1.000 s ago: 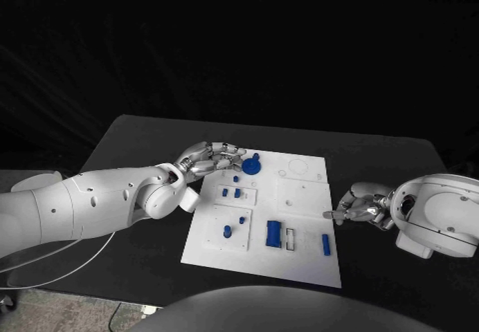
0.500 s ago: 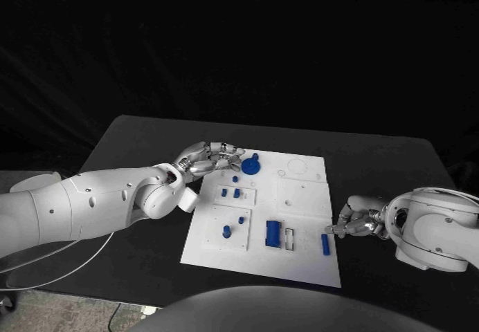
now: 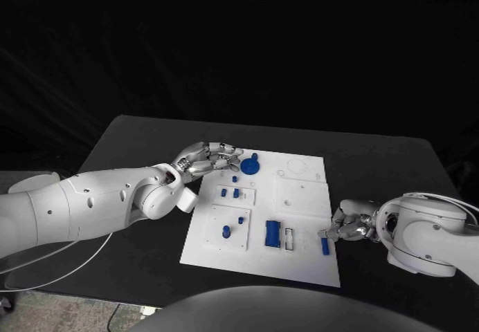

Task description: Assemble the parts on the task board

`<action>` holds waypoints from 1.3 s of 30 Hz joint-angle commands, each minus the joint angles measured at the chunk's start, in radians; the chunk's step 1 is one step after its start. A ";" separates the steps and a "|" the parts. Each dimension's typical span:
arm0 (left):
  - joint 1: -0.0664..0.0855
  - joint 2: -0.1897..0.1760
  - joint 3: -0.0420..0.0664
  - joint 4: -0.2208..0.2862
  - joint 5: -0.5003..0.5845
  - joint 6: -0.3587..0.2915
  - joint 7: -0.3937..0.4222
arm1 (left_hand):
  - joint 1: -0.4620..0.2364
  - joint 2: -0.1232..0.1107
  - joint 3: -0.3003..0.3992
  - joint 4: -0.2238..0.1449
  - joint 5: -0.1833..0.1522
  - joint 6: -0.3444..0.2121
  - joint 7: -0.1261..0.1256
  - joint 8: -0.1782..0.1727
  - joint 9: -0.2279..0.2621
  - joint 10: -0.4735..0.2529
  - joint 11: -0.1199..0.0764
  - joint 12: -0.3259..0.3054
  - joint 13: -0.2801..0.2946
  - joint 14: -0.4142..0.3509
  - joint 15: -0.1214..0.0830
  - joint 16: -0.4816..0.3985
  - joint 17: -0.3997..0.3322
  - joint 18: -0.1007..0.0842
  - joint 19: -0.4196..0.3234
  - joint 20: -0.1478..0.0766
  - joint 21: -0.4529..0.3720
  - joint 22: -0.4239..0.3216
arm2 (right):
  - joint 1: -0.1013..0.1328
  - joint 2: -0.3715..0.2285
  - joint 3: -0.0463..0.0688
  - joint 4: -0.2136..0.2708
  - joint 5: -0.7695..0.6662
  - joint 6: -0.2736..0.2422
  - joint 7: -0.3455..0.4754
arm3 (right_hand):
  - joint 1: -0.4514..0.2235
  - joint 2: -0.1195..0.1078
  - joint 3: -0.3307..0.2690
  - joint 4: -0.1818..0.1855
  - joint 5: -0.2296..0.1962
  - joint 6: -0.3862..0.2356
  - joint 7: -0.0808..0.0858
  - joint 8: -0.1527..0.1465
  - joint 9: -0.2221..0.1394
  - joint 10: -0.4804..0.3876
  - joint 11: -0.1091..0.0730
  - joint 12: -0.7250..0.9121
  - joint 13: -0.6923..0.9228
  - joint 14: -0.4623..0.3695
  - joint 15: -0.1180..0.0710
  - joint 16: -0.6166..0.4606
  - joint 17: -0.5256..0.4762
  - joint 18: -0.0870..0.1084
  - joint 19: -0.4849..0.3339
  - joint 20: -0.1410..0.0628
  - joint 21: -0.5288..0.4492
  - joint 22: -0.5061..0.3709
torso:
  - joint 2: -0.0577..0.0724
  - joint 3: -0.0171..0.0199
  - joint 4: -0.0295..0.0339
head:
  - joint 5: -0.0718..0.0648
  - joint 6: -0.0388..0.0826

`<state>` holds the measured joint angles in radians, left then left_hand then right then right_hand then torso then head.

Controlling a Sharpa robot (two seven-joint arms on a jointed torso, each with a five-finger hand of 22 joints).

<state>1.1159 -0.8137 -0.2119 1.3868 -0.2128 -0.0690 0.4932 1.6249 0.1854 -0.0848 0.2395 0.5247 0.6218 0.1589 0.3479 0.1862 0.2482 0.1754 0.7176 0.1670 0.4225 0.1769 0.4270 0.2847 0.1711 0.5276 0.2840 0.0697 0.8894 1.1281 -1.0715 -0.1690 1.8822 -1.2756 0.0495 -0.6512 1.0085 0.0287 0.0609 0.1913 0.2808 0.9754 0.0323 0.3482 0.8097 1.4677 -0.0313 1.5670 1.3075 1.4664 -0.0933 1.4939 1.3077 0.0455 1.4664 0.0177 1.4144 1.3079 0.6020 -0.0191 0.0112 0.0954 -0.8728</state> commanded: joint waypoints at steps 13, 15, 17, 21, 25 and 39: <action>-0.002 -0.001 0.001 -0.001 0.004 0.024 0.008 | 0.002 0.008 0.007 -0.003 0.006 0.001 0.006 0.001 -0.002 0.001 0.006 -0.001 -0.002 -0.001 0.006 0.005 -0.001 -0.011 0.005 0.002 0.003 0.000 | -0.062 0.060 0.000 -0.053 -0.072 0.001 -0.009 | 0.068 -0.004 0.031 -0.061 0.056 0.014 -0.001 -0.033 -0.021 0.103 -0.009 0.004 0.263 0.071 -0.007 -0.009 0.073 -0.008 0.045 -0.007 0.005 0.214 | 0.001 0.0006 0.0007 | -0.001 0.000; -0.004 -0.001 0.001 -0.001 0.005 0.024 0.008 | 0.002 0.008 0.007 -0.003 0.007 0.001 0.006 0.000 -0.002 0.001 0.006 -0.001 -0.002 -0.001 0.006 0.005 -0.001 -0.011 0.005 0.002 0.003 0.000 | -0.067 0.064 0.000 -0.056 -0.077 0.000 -0.009 | 0.085 -0.005 0.044 -0.076 0.074 0.011 -0.001 -0.039 -0.025 0.103 -0.009 0.004 0.263 0.071 -0.008 -0.011 0.070 -0.008 0.045 -0.007 0.003 0.213 | 0.000 0.0013 0.0016 | -0.001 0.000; -0.006 -0.002 0.001 -0.002 0.006 0.024 0.009 | 0.002 0.008 0.007 -0.003 0.007 0.001 0.006 0.000 -0.002 0.001 0.006 -0.001 -0.002 -0.001 0.006 0.005 -0.001 -0.011 0.005 0.002 0.003 0.000 | -0.071 0.068 0.000 -0.059 -0.080 -0.002 -0.009 | 0.103 -0.007 0.059 -0.093 0.097 0.009 -0.001 -0.045 -0.029 0.103 -0.009 0.004 0.263 0.070 -0.008 -0.012 0.068 -0.008 0.044 -0.007 0.002 0.213 | -0.001 0.0016 0.0013 | -0.001 0.000; -0.009 -0.002 0.001 -0.003 0.007 0.025 0.010 | 0.002 0.008 0.007 -0.003 0.007 0.001 0.006 0.000 -0.002 0.001 0.006 -0.001 -0.002 -0.001 0.006 0.005 -0.001 -0.011 0.005 0.002 0.003 0.000 | -0.076 0.074 0.000 -0.062 -0.081 -0.009 -0.009 | 0.150 -0.010 0.095 -0.137 0.125 0.008 -0.002 -0.052 -0.033 0.103 -0.011 0.004 0.263 0.070 -0.009 -0.013 0.065 -0.007 0.044 -0.008 0.000 0.212 | -0.002 0.0014 0.0003 | 0.001 0.000; -0.011 -0.001 0.001 -0.003 0.008 0.026 0.010 | 0.004 0.009 0.010 -0.005 0.007 0.000 0.006 0.000 -0.002 0.001 0.007 -0.002 -0.003 -0.001 0.007 0.005 -0.002 -0.012 0.005 0.002 0.003 0.000 | -0.077 0.077 0.000 -0.060 -0.059 -0.042 -0.004 | 0.211 -0.014 0.143 -0.197 0.169 0.012 -0.006 -0.052 -0.033 0.103 -0.013 0.004 0.263 0.070 -0.012 -0.013 0.064 -0.008 0.045 -0.010 0.003 0.213 | -0.002 0.0013 0.0009 | 0.002 0.000; -0.015 0.001 0.001 -0.007 0.008 0.023 0.014 | 0.004 0.009 0.011 -0.006 0.008 0.000 0.006 0.000 -0.003 0.001 0.008 -0.002 -0.003 -0.002 0.007 0.005 -0.002 -0.012 0.005 0.002 0.003 0.000 | -0.015 0.032 0.001 -0.016 0.321 -0.138 0.012 | 0.178 -0.022 0.236 -0.234 0.233 0.017 0.003 -0.050 -0.029 0.103 -0.006 0.004 0.263 0.072 -0.006 -0.007 0.072 -0.010 0.047 -0.006 0.009 0.215 | -0.001 0.0004 0.0012 | 0.008 0.000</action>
<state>1.1015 -0.8152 -0.2119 1.3800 -0.2098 -0.0628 0.4938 1.6249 0.1854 -0.0795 0.2342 0.5285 0.6217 0.1588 0.3479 0.1843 0.2481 0.1753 0.7176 0.1652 0.4225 0.1769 0.4270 0.2844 0.1712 0.5276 0.2840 0.0697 0.8894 1.1072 -1.0386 -0.1681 1.8624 -1.1166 -0.0592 -0.6472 1.2139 0.0070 0.1597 0.0909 0.5113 0.9893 0.0419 0.2910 0.7720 1.4662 -0.0398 1.5670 1.3073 1.4664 -0.1004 1.4862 1.3074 0.0456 1.4665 0.0104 1.4192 1.3077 0.6001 -0.0179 0.0139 0.1025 -0.8728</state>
